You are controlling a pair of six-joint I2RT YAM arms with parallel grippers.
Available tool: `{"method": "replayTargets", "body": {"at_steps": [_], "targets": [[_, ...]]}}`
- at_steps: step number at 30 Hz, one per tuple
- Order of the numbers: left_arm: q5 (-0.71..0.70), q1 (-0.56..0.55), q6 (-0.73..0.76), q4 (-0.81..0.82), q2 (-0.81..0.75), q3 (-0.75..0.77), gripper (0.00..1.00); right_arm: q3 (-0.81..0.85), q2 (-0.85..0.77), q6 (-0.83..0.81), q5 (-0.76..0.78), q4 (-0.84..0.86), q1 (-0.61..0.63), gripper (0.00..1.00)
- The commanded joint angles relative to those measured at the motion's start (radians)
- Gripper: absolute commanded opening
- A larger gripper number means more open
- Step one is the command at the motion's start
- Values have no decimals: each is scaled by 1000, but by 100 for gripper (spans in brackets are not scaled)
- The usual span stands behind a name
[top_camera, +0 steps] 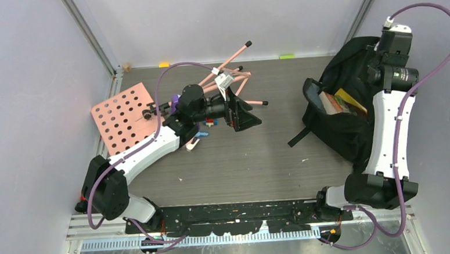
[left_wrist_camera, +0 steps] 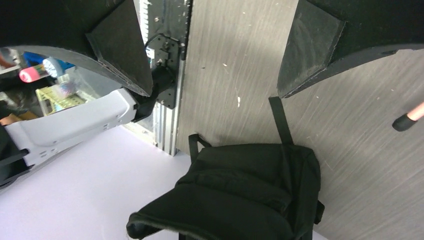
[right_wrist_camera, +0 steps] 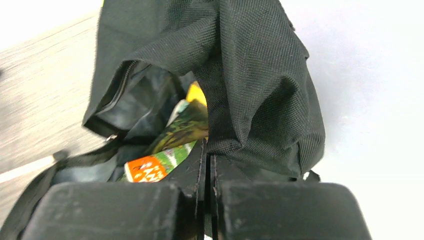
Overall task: Pack the student bag
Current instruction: Adjust the student bag at the center of the board.
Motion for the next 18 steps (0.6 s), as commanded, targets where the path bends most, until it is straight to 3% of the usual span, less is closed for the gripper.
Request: {"method": "replayTargets", "body": {"at_steps": [1, 8, 18], "targets": [[33, -4, 168, 89, 53, 29, 99, 13, -67, 61, -234, 22, 84, 0], [18, -59, 401, 158, 224, 168, 100, 17, -66, 44, -319, 3, 89, 1], [-233, -178, 927, 177, 320, 215, 100, 19, -39, 14, -364, -6, 89, 0]]}}
